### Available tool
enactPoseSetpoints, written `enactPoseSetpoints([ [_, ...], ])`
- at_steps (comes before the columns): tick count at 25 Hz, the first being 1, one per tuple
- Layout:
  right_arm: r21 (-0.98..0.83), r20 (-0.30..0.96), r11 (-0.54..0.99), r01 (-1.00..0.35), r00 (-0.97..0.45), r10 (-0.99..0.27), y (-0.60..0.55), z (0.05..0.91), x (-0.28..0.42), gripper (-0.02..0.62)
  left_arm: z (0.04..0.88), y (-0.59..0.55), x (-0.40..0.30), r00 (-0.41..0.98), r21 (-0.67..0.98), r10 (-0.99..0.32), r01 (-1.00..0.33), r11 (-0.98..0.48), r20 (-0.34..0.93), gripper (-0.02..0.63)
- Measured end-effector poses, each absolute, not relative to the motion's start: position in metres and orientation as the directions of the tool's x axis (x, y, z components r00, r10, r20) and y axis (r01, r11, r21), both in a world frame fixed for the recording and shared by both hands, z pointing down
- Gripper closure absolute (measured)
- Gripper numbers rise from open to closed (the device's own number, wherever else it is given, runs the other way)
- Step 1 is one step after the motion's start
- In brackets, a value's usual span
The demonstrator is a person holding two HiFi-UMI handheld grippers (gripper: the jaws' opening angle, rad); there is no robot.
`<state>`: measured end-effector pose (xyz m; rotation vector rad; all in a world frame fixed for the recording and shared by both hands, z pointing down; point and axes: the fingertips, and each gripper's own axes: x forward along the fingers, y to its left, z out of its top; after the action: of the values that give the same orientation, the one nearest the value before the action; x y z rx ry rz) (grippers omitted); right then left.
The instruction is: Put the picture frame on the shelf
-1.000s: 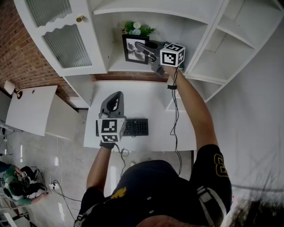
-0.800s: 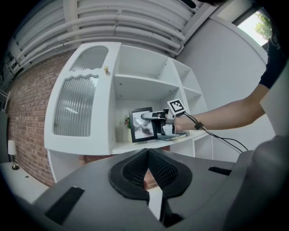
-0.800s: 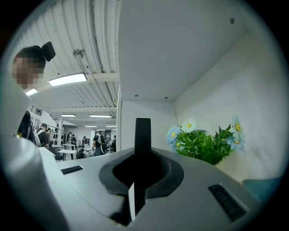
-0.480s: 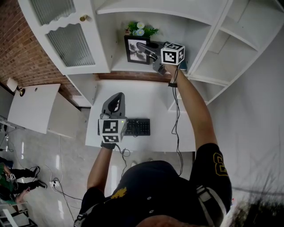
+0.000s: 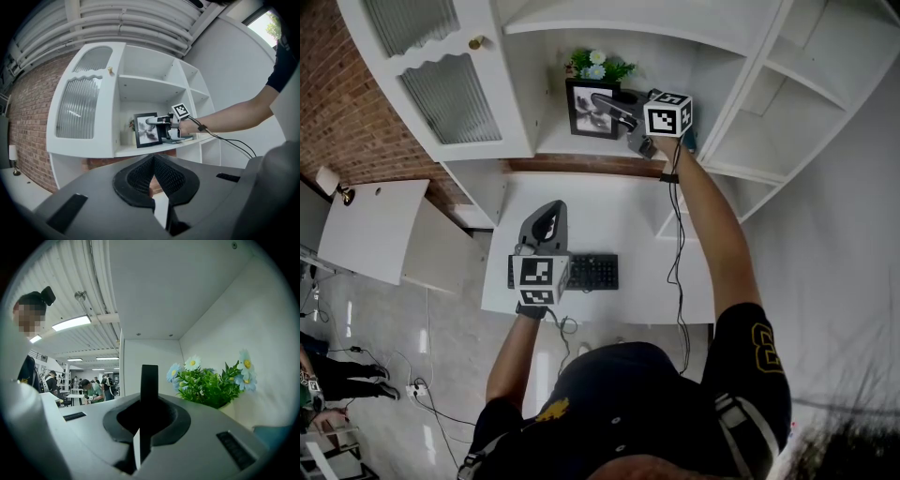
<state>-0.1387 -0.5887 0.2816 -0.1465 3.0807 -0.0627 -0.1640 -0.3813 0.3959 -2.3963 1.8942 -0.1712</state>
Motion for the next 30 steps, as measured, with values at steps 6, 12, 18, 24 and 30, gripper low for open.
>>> enactPoseSetpoints([
  [6, -0.028, -0.048, 0.995, -0.1, -0.994, -0.101, -0.5883, 0.283, -0.1372, 0.58, 0.3955, -0.3827, -0.1654, 0.227, -0.132, -0.973, -0.964, -0.23, 0.035, 0.588],
  [12, -0.014, -0.038, 0.992, -0.125, -0.991, -0.126, -0.5891, 0.286, -0.135, 0.58, 0.3948, -0.3836, -0.163, 0.234, -0.134, -0.972, -0.962, -0.236, 0.033, 0.588],
  [18, 0.006, -0.022, 0.989, -0.146, -0.989, -0.146, -0.5879, 0.2865, -0.1336, 0.578, 0.3937, -0.3841, -0.1597, 0.241, -0.138, -0.97, -0.96, -0.243, 0.032, 0.588],
  [24, 0.012, -0.016, 0.986, -0.168, -0.986, -0.168, -0.5904, 0.2862, -0.1302, 0.529, 0.3933, -0.3838, -0.1588, 0.244, -0.138, -0.969, -0.959, -0.246, 0.032, 0.588],
  [30, 0.01, -0.011, 0.984, -0.177, -0.984, -0.177, -0.5877, 0.2881, -0.1284, 0.49, 0.3925, -0.382, -0.1561, 0.25, -0.141, -0.968, -0.958, -0.251, 0.03, 0.588],
])
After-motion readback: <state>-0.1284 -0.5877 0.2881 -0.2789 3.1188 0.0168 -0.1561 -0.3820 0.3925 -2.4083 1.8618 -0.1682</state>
